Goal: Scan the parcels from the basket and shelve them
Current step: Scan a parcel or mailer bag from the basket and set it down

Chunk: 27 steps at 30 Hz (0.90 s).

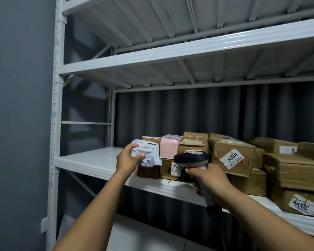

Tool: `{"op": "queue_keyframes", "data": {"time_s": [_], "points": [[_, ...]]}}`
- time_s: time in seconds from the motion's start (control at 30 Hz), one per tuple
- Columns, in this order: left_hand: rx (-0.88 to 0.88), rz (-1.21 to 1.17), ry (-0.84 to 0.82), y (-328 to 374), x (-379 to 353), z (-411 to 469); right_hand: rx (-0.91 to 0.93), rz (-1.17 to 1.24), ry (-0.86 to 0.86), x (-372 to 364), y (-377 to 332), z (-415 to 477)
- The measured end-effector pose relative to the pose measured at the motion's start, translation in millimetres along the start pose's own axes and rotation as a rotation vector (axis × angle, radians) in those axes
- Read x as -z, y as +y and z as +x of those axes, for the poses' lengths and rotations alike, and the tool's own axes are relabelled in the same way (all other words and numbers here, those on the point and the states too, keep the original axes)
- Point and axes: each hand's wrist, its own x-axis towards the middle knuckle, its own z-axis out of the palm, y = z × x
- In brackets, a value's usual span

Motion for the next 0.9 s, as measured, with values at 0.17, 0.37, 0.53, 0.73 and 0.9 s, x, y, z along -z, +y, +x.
{"op": "queue_keyframes", "data": {"time_s": [0.17,0.37,0.53,0.73,0.9], "points": [[-0.011,0.015,-0.041,-10.2,-17.6,27.0,-0.001,0.003,-0.018,-3.7,2.0,9.1],[-0.014,0.084,-0.002,-20.1,-38.7,49.9,0.024,-0.018,-0.041,-3.4,-1.4,11.8],[-0.051,0.212,0.06,-24.8,-49.4,53.0,0.031,-0.02,-0.04,0.4,1.6,10.0],[-0.151,0.38,0.041,-34.7,-51.3,39.7,0.035,-0.05,-0.011,3.6,8.4,6.4],[-0.291,0.571,-0.018,-40.5,-47.6,34.2,0.041,-0.065,0.002,4.8,8.8,1.8]]}}
